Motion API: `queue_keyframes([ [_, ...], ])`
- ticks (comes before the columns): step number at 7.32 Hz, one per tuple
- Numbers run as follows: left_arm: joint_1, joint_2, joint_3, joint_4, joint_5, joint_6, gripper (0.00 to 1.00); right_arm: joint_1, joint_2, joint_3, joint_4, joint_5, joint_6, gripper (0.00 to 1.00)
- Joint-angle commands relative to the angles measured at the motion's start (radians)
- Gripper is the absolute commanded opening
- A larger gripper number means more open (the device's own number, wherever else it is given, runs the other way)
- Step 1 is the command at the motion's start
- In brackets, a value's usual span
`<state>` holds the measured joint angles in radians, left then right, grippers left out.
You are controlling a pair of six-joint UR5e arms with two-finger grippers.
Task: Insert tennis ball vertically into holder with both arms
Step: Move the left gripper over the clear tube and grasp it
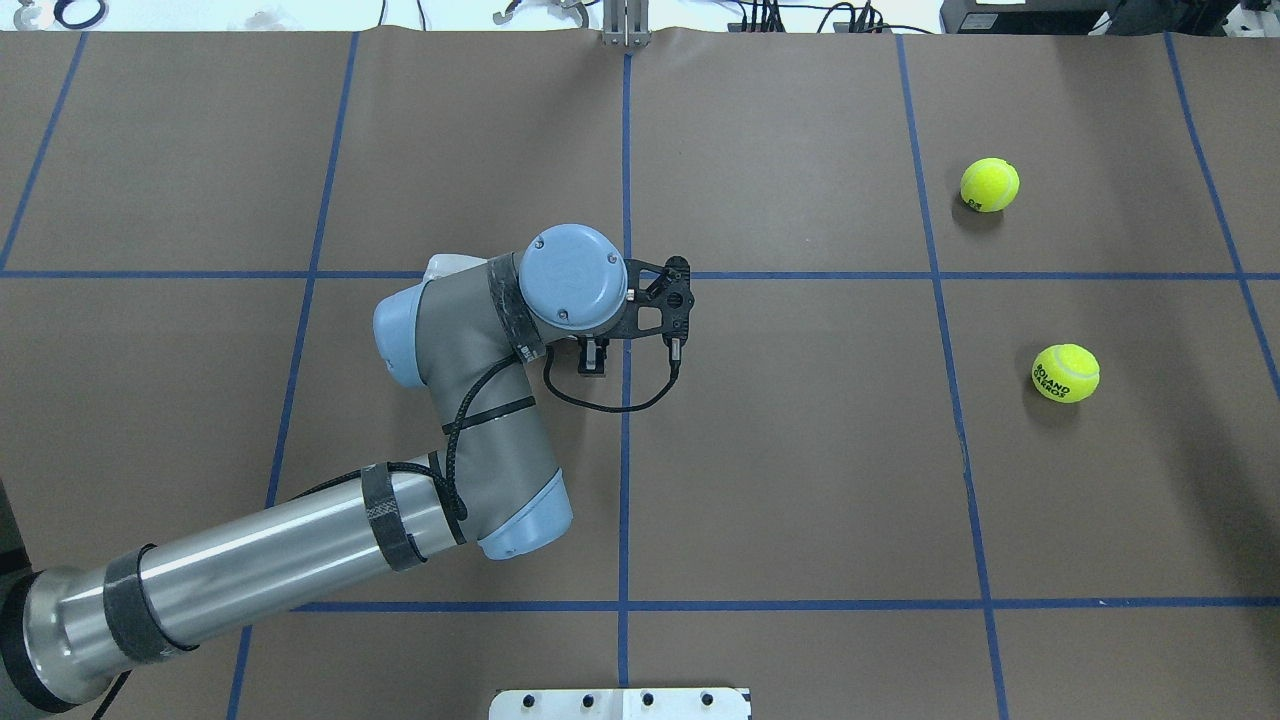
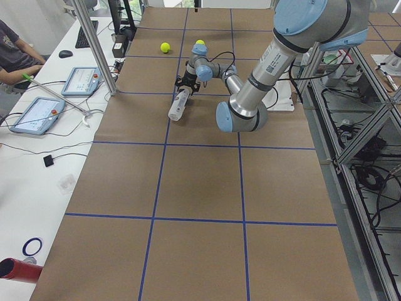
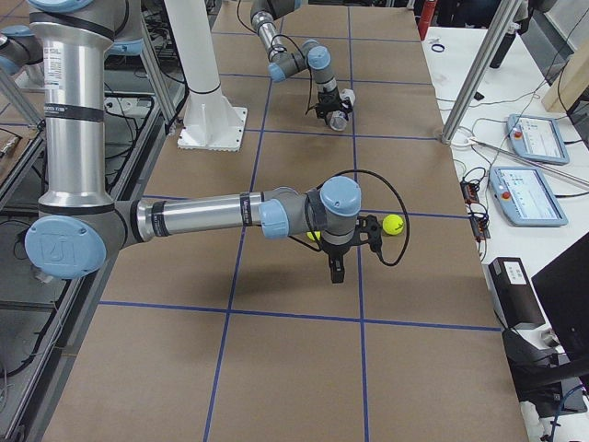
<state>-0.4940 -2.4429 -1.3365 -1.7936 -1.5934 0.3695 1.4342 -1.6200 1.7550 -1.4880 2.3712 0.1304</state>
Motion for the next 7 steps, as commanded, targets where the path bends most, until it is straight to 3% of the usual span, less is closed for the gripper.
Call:
queue_keyframes([
  [1,0.002,-0.001,0.011,-0.004,0.024,0.002,0.94,0.0,0.0,0.0,0.0,0.0,0.0,1.0],
  [4,0.002,-0.002,0.014,-0.004,0.026,0.002,0.89,0.0,0.0,0.0,0.0,0.0,0.0,1.0],
  [7,0.0,-0.005,0.014,-0.047,0.033,-0.007,0.76,-0.001,0.0,0.001,0.0,0.003,0.0,1.0],
])
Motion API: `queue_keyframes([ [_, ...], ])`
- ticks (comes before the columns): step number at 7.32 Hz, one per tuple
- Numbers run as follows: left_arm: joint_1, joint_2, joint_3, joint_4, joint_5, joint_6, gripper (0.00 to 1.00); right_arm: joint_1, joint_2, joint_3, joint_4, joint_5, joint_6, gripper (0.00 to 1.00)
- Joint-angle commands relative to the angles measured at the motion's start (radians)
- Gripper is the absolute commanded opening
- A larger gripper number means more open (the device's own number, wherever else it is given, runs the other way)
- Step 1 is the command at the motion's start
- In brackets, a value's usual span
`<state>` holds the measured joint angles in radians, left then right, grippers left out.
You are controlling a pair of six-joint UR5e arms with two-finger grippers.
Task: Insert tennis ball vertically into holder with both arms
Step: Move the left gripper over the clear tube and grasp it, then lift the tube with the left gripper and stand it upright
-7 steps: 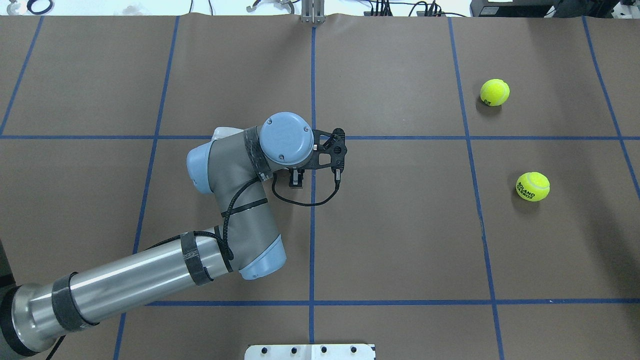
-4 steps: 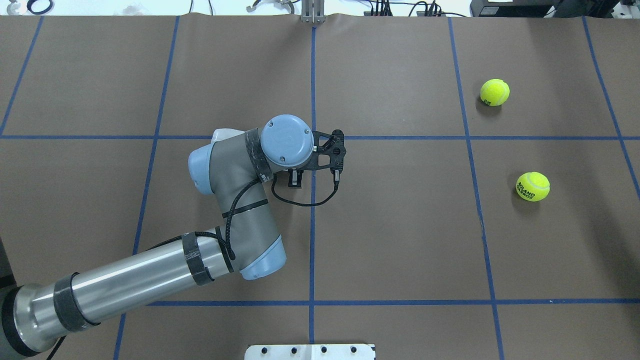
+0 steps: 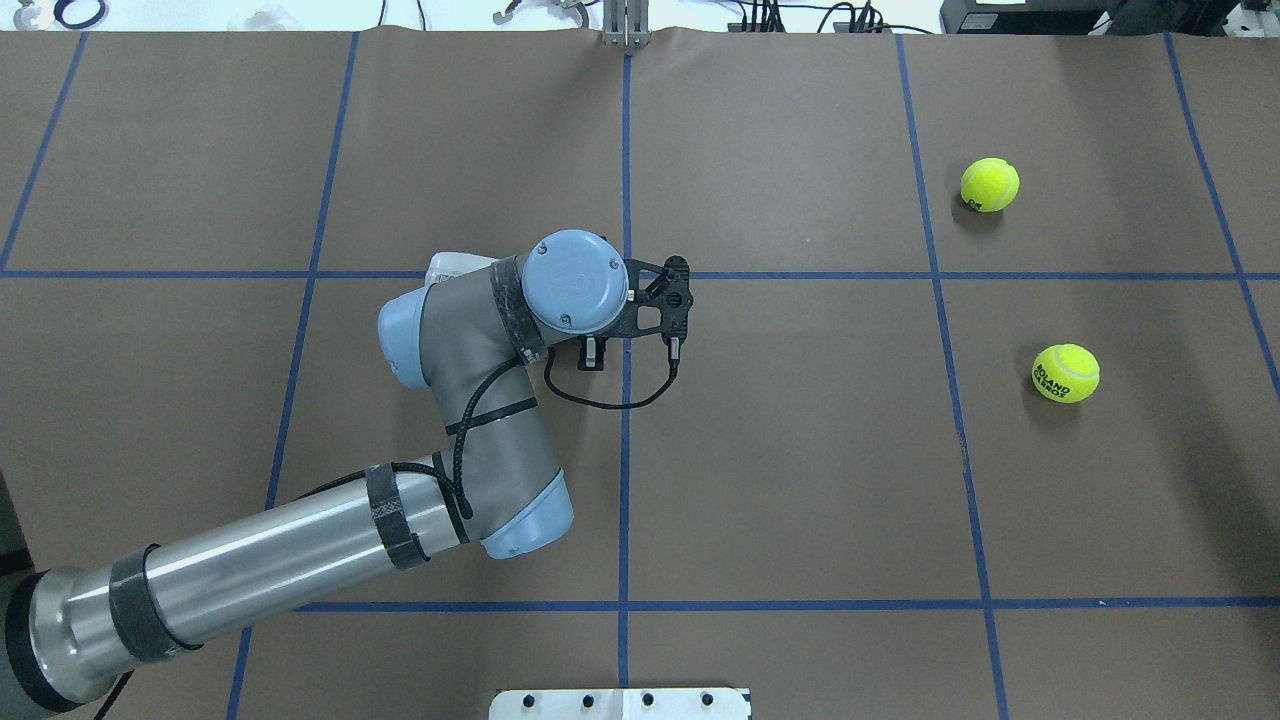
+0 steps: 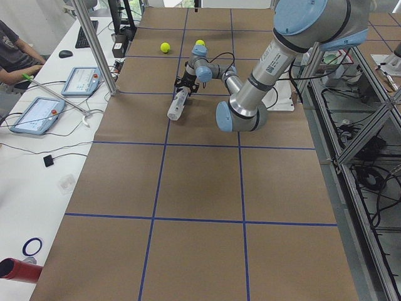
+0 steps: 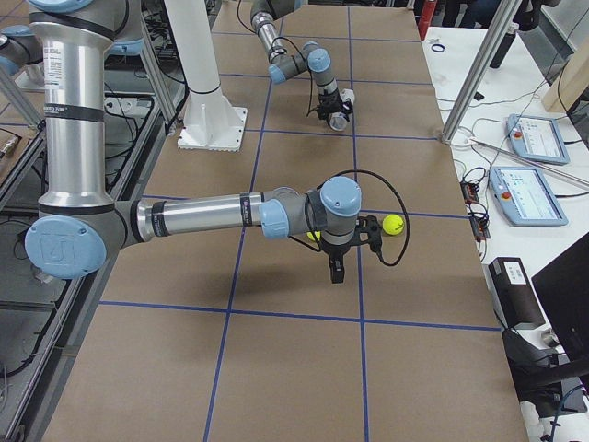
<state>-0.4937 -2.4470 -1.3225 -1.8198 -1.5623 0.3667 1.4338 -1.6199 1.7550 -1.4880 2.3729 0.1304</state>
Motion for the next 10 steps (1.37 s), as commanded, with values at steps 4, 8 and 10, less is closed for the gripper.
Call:
queue_keyframes([
  [4,-0.037,-0.007,-0.024,-0.269,0.053,-0.176,0.77,0.0,0.003,0.001,0.0,0.002,0.0,1.0],
  [8,-0.066,-0.006,-0.076,-0.573,0.097,-0.632,0.78,0.0,0.003,0.001,0.002,0.014,-0.002,1.0],
  [10,-0.06,0.015,-0.076,-0.75,0.165,-0.786,0.8,0.0,0.006,0.012,0.003,0.015,0.0,1.0],
])
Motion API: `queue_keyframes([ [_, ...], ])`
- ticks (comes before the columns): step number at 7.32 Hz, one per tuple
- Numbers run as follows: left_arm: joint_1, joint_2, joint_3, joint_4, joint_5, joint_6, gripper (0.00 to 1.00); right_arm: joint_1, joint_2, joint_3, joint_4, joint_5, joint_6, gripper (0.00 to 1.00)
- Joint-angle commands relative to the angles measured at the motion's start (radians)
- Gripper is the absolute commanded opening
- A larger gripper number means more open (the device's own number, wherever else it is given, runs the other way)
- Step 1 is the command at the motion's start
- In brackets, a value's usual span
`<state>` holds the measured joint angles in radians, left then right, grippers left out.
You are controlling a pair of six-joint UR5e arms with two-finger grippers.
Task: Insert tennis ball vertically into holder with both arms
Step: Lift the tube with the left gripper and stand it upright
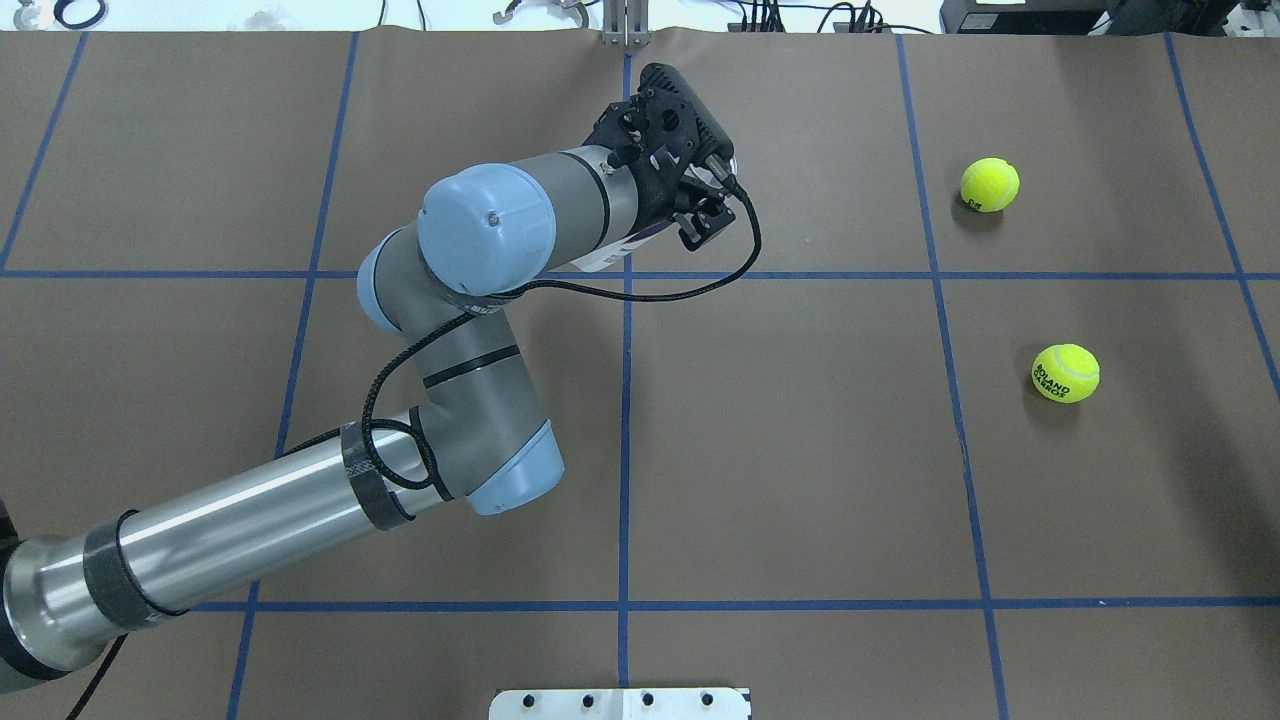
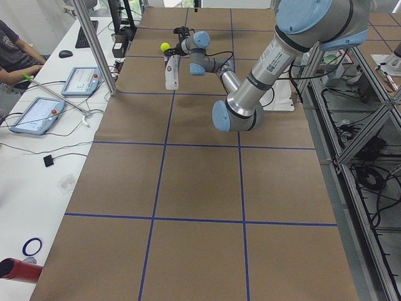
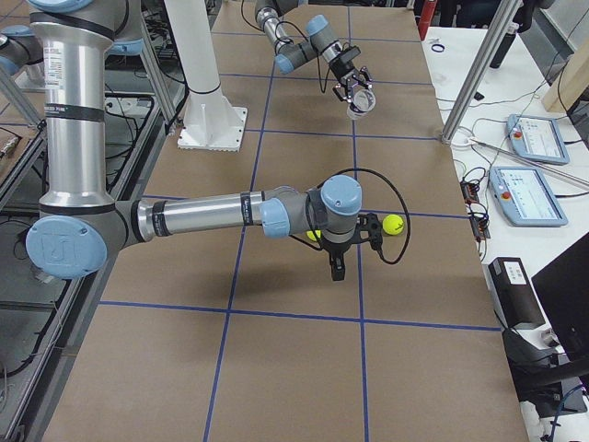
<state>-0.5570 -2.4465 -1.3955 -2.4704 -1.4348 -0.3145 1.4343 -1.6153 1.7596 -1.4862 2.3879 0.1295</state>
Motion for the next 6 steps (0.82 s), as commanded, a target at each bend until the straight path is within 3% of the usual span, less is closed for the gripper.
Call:
queue_keyframes([
  [1,0.003,0.018,-0.004,-0.154,0.04,-0.15,0.8,0.0,0.003,0.014,0.001,0.001,0.001,1.0],
  [6,0.032,0.15,0.015,-0.491,0.128,-0.265,0.81,-0.024,0.009,0.073,0.003,0.063,0.008,0.99],
])
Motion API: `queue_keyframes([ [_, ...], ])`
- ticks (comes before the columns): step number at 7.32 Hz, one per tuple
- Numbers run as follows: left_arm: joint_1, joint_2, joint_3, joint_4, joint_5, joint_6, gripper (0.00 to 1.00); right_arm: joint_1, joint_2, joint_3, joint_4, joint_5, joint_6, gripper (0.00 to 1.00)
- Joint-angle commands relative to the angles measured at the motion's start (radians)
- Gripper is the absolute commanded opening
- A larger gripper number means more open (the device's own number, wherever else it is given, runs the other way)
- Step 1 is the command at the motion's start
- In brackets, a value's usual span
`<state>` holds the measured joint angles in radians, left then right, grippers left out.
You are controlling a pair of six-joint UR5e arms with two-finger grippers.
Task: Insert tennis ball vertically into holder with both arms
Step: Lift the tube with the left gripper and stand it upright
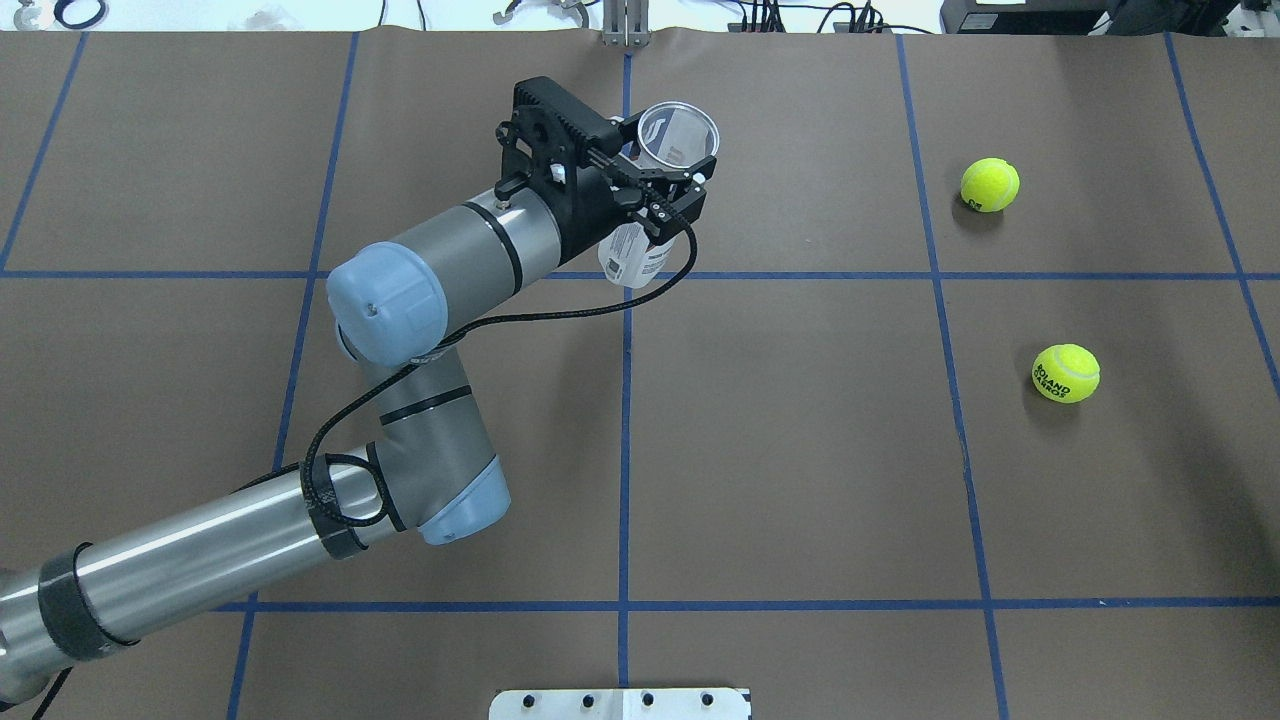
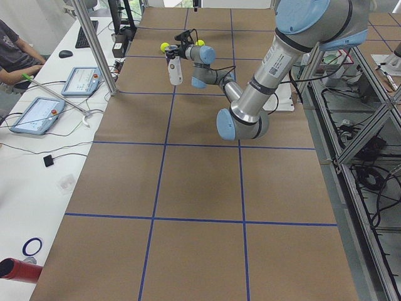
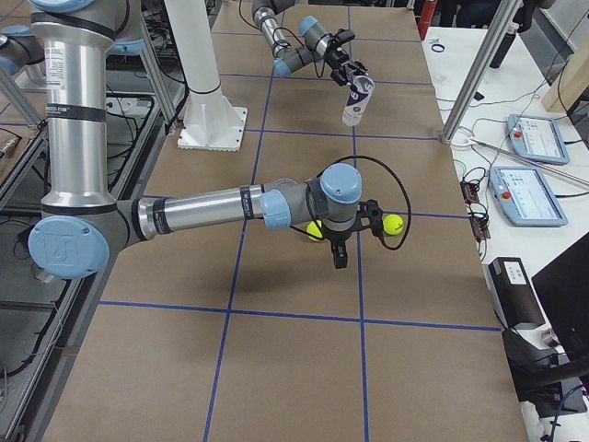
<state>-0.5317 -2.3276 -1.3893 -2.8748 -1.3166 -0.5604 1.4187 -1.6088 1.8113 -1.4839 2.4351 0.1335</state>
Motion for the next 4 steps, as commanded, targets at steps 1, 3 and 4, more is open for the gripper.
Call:
queue_keyframes([
  [1,0.028,0.033,0.012,-0.099,0.048,-0.021,0.81,-0.035,0.004,0.043,0.004,0.016,0.02,1.0],
  [3,0.079,0.033,0.033,-0.179,0.117,-0.021,0.81,-0.085,0.003,0.046,0.149,0.01,0.148,1.0],
  [4,0.091,0.033,0.033,-0.185,0.125,-0.022,0.81,-0.113,0.001,0.043,0.196,0.007,0.203,0.99],
])
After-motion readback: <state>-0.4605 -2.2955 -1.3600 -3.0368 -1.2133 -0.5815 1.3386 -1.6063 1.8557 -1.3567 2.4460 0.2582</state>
